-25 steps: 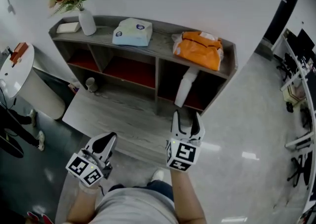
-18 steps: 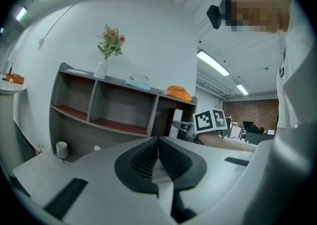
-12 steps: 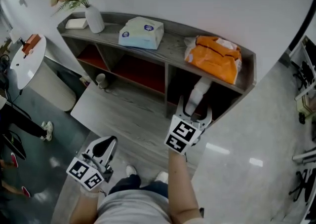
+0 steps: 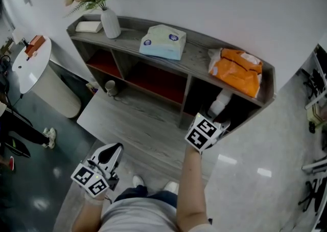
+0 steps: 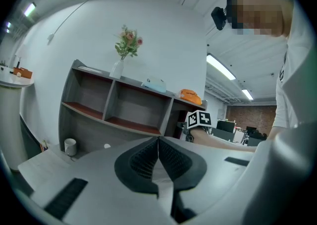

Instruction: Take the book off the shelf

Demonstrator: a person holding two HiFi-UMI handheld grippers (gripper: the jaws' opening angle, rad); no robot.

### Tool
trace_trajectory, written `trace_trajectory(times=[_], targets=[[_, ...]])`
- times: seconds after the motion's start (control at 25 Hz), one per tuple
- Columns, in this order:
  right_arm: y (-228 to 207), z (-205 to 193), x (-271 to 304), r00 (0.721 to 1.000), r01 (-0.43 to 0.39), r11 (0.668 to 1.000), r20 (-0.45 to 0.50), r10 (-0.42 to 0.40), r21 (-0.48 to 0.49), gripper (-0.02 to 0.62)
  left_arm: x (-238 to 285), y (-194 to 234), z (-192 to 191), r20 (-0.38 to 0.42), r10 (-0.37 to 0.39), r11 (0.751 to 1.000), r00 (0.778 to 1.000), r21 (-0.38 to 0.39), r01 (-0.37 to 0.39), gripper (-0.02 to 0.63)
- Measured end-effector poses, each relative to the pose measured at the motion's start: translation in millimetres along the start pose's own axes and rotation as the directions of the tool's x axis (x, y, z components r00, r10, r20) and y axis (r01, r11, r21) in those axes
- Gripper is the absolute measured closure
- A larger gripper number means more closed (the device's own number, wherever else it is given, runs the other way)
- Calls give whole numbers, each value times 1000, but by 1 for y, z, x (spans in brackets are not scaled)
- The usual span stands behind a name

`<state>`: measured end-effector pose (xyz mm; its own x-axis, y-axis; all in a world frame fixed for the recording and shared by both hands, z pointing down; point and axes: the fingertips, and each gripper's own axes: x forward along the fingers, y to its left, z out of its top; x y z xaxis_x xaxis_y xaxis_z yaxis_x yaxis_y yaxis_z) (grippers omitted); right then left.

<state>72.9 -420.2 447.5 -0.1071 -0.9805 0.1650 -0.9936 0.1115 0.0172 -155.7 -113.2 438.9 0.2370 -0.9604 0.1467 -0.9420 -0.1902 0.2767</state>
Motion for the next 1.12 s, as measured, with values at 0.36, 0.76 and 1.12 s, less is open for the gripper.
trace_trajectory(times=[0.36,0.76,1.12], targets=[[-4,0,0,999,38,999,4,-38,-13,291,-1,8,1,-1,-49,999,999,-6,49,591],[-7,-4,-31,999,-34,999,-25,34,-6,353,23,-1,3,-26,-177,984,984,-1,177,591],[4,-9,-81,986,-164,986,-28,164,7,362,45,-28,4,-43,-321,946,946,34,323,589]])
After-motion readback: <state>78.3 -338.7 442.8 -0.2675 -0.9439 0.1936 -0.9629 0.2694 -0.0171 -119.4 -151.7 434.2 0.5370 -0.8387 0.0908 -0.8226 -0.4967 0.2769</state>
